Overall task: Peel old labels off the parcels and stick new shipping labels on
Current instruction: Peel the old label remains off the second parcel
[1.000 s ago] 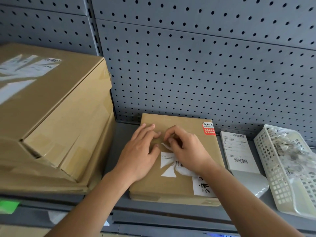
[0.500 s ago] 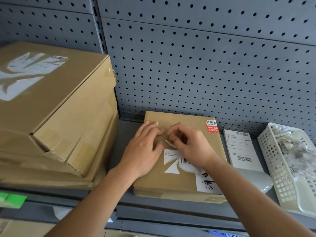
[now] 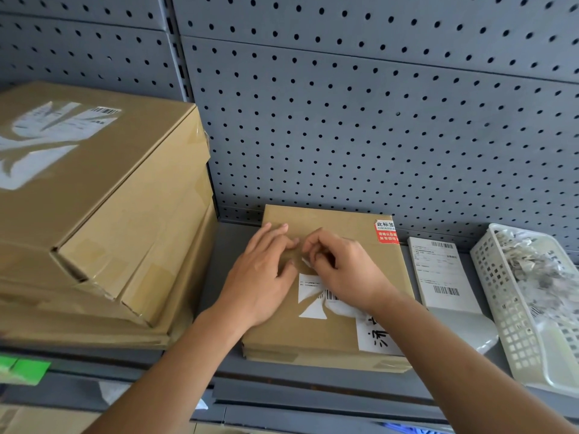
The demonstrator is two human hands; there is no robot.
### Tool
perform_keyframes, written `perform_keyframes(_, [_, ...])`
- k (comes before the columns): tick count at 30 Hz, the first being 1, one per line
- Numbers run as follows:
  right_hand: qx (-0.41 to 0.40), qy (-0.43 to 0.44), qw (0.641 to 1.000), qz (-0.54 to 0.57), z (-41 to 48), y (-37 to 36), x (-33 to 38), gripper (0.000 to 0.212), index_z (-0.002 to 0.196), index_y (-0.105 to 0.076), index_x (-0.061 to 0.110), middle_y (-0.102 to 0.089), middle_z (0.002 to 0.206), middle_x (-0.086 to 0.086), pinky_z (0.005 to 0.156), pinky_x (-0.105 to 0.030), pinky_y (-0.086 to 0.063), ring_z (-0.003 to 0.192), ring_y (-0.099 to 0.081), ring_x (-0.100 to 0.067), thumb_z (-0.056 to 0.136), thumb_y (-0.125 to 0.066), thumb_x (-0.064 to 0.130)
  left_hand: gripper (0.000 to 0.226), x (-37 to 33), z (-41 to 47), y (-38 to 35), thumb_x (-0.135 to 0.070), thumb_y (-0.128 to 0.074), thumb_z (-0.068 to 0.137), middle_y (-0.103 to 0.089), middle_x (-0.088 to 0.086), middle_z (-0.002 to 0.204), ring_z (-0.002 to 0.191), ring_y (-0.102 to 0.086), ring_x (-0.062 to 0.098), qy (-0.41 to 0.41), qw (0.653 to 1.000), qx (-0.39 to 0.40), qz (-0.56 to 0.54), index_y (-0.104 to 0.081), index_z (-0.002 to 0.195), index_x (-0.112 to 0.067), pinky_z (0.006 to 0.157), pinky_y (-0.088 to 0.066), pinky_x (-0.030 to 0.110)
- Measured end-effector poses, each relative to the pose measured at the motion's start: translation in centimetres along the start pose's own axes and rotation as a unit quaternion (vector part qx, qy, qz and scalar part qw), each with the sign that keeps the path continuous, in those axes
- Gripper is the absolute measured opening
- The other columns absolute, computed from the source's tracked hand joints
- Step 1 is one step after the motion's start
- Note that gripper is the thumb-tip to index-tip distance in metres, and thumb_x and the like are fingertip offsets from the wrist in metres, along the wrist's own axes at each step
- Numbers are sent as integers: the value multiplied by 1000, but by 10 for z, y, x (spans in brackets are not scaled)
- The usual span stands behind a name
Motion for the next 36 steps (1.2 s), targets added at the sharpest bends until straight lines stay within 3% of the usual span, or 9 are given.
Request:
perform_keyframes(5, [-34,-21,998,51,-2,8,1,22,97,-64,18,-61,77,0,61,-26,-44,65,-53,-20,91,-55,-1,38,0,0,0,-34,-44,104,-18,-25,162,150,6,-7,-3,1000,-4,2,-45,142,-35,119,-22,34])
perform_keyframes(7, [-29,-17,999,33,-2,11,-1,20,99,-66,18,-61,80,3,60,-15,-40,64,-50,-11,92,-59,1,38,0,0,0,-35,-44,104,-19,-24,162,150,5,-6,-5,1000,-6,1,-46,142,-34,120,-22,35])
perform_keyframes(11, [-44,-41,998,-33,-14,30,-15,19,96,-69,15,-64,91,11,66,-9,-41,73,-56,-4,91,-60,-1,36,1,0,0,-35,-44,104,-20,-26,161,150,4,-8,-6,1000,-10,-6,-47,140,-34,119,-22,36])
perform_keyframes(15, [-71,-60,994,-65,-31,40,-24,22,95,-68,11,-65,86,9,59,-8,-39,62,-55,-4,90,-57,-7,37,1,0,-1,-35,-43,104,-20,-27,161,149,4,-9,-8,1000,-11,-8,-47,140,-34,119,-21,33])
perform_keyframes(22, [-90,-53,993,-58,-43,43,-22,24,91,-67,9,-61,81,14,59,-8,-40,64,-59,-5,88,-54,-11,36,1,0,0,-34,-42,105,-19,-28,161,149,5,-10,-4,1000,-7,-8,-46,140,-36,121,-21,37])
perform_keyframes(28, [-147,-42,984,-89,-50,46,-22,28,88,-69,12,-65,80,13,66,-6,-42,80,-59,-1,85,-55,-13,36,0,-1,0,-35,-42,105,-18,-27,161,149,6,-10,-2,1000,-4,-6,-45,140,-36,122,-21,37])
perform_keyframes(34, [-184,-26,974,-129,-55,42,-22,30,85,-72,14,-64,70,15,62,-5,-39,66,-56,2,82,-58,-13,36,0,-1,0,-34,-42,105,-19,-27,161,149,5,-10,-1,1000,-5,-8,-45,141,-36,121,-22,39])
perform_keyframes(36, [-190,-20,971,-142,-55,40,-22,29,84,-71,15,-62,69,17,64,-12,-44,67,-54,1,81,-58,-11,36,-1,-1,0,-34,-42,105,-19,-27,161,149,5,-10,-2,1000,-5,-7,-45,141,-35,121,-23,38])
Point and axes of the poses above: each hand's wrist, its own z-axis towards the middle knuckle, its own y-axis out of the back of the hand, x = y × z, the point moved 4 cm from there along z, towards the middle knuckle
